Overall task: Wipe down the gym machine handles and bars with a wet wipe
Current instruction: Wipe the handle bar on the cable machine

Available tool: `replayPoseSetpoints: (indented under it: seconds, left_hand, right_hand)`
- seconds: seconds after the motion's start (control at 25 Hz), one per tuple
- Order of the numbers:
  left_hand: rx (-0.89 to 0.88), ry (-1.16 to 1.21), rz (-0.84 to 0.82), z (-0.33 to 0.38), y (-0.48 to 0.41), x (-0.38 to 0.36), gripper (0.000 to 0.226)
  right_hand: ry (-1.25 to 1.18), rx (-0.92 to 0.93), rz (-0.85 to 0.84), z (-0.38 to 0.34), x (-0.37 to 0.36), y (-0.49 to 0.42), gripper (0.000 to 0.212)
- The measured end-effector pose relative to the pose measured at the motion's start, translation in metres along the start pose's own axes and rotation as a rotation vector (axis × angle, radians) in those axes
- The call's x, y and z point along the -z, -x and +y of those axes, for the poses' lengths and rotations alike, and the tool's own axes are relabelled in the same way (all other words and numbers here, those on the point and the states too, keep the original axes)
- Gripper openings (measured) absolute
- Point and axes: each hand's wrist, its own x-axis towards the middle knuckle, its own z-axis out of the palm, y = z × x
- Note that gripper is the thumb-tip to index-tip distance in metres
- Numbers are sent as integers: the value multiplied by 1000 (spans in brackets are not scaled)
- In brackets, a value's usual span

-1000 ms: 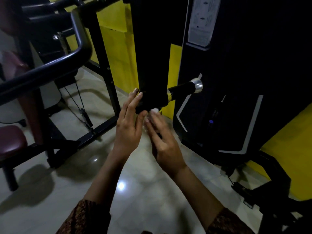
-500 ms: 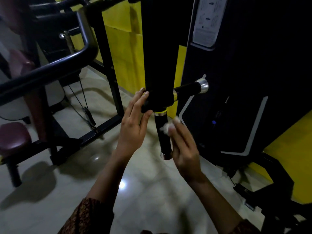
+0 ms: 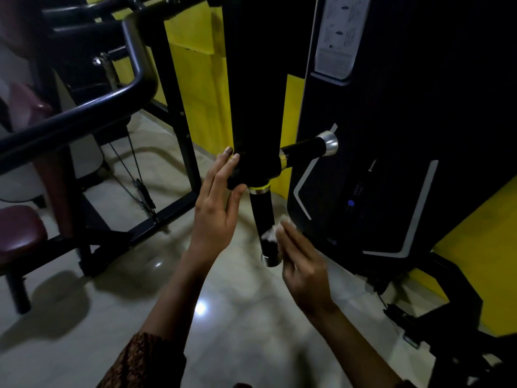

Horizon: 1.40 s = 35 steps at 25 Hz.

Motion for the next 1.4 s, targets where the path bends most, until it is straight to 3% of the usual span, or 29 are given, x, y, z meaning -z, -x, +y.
replayPoseSetpoints:
  seconds: [0.16,0.32,0.4,0.6,0.76,0.92,1.0,1.16,1.24,1.4]
  left_hand:
    - [12,-5,-16,4,-1,-2,40]
    - [-56,-13,-69,-4,-5,8,40]
    - [-110,14,-82,-10,-7,12,41]
    - [-274,184,-82,-33,-21,12,42]
    - [-409,341,-279,-58,-28,23,44]
    - [-513,429,-414,-75,-45,31,40]
    - [-553,492,-412,-81,-51,30,39]
    - [-454,642,-330,-80,-67,16,43]
    - [-368,764,-380,-75,-77,6,52]
    - [-377,958,-529,-75,-84,-14,62]
  right_hand:
    - [42,113,71,-25,-12,-51,34]
    - [161,131,-55,0,-22,15,49]
    - [152,86,-52,0,-14,40,40]
    - [219,-19,258,-43,-17,-27,31]
    - [283,-167,421,-62,-61,-46,36]
    - [467,-278,373,-66,-81,6,32]
    - [507,-379,433,-80,-80,13,31]
    - [703,-385,622,-101,-68,-16,28]
    - [724,-381,661,-94,-68,-36,31]
    - [707,-353,544,-72,-95,-32,53]
